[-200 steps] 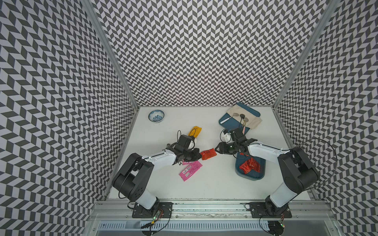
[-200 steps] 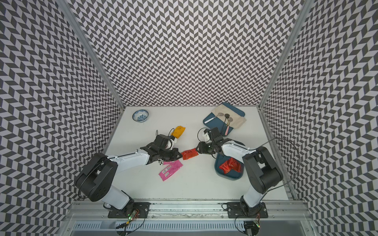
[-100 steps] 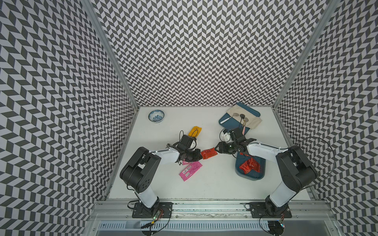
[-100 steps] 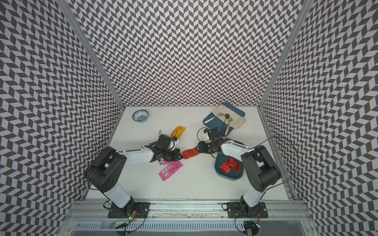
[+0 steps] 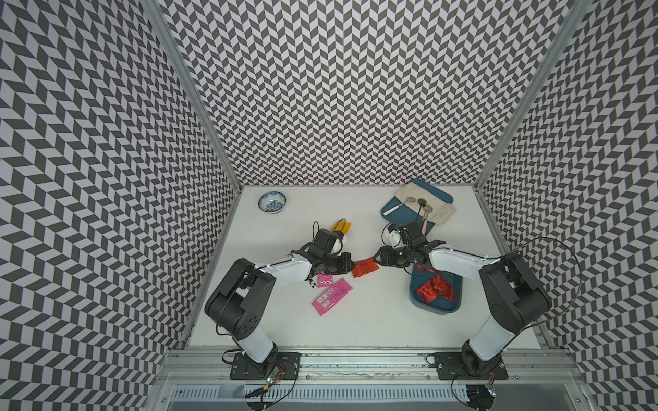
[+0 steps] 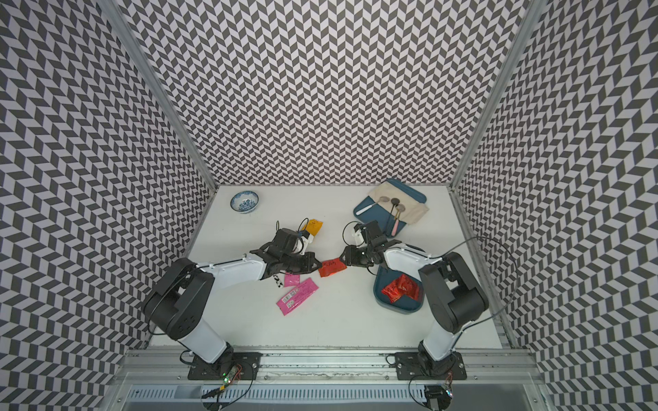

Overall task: Put the tea bags into the storage box
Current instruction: Pick up the tea bag from the center of the board.

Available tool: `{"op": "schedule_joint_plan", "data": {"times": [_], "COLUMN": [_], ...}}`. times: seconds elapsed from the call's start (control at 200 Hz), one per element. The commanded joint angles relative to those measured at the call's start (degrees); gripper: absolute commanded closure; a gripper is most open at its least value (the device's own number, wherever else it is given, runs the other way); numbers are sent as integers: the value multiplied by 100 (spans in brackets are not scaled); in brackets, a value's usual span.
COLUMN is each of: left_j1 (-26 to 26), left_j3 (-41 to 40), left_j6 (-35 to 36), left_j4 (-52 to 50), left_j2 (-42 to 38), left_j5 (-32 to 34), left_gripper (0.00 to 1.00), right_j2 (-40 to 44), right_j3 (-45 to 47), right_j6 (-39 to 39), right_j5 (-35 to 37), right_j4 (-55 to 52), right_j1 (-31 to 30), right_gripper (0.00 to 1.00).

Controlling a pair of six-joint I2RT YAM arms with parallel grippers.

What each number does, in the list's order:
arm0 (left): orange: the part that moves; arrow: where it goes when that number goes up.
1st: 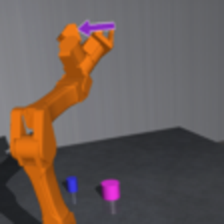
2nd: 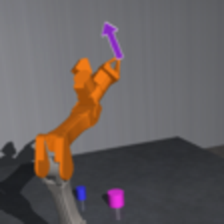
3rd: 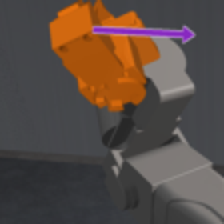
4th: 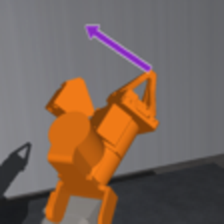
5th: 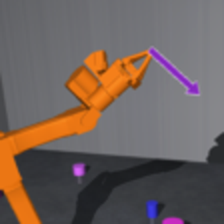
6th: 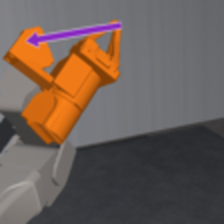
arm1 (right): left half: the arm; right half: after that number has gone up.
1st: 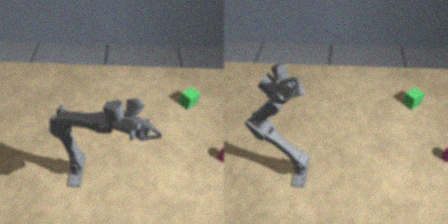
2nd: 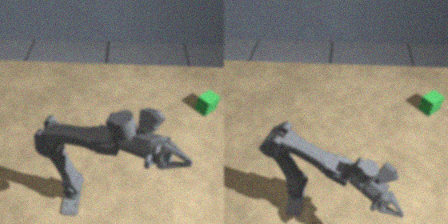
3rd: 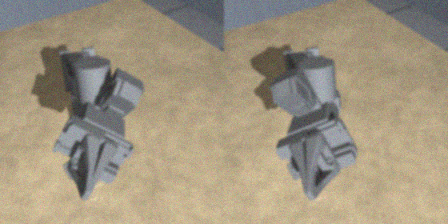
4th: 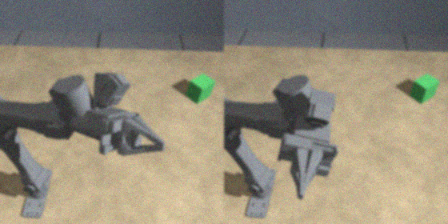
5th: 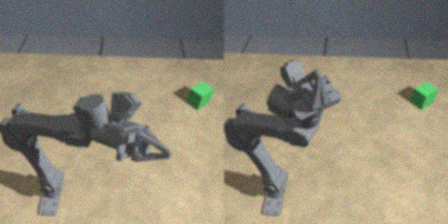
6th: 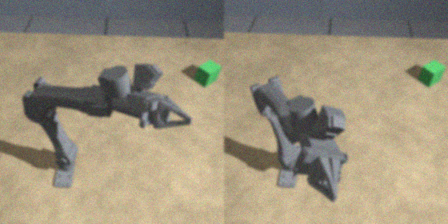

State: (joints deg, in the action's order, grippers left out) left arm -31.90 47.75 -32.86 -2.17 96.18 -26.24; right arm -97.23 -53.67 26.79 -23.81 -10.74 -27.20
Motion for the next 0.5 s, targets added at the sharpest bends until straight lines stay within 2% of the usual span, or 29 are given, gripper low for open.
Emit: {"op": "schedule_joint_plan", "data": {"times": [0.0,0.315,0.496], "left_j1": [-27,-27,-27], "left_j3": [86,68,42], "left_j6": [90,193,269], "left_j4": [85,-43,-106], "left_j2": [175,511,542], "left_j5": [30,215,251], "left_gripper": [100,100,100], "right_j2": [-77,-302,-573], "right_j3": [-170,-198,-155], "right_j6": [-53,-204,-221], "right_j5": [25,-171,-534], "right_j4": [90,20,248], "right_j1": [-11,-5,-13], "right_gripper": [50,48,47]}}
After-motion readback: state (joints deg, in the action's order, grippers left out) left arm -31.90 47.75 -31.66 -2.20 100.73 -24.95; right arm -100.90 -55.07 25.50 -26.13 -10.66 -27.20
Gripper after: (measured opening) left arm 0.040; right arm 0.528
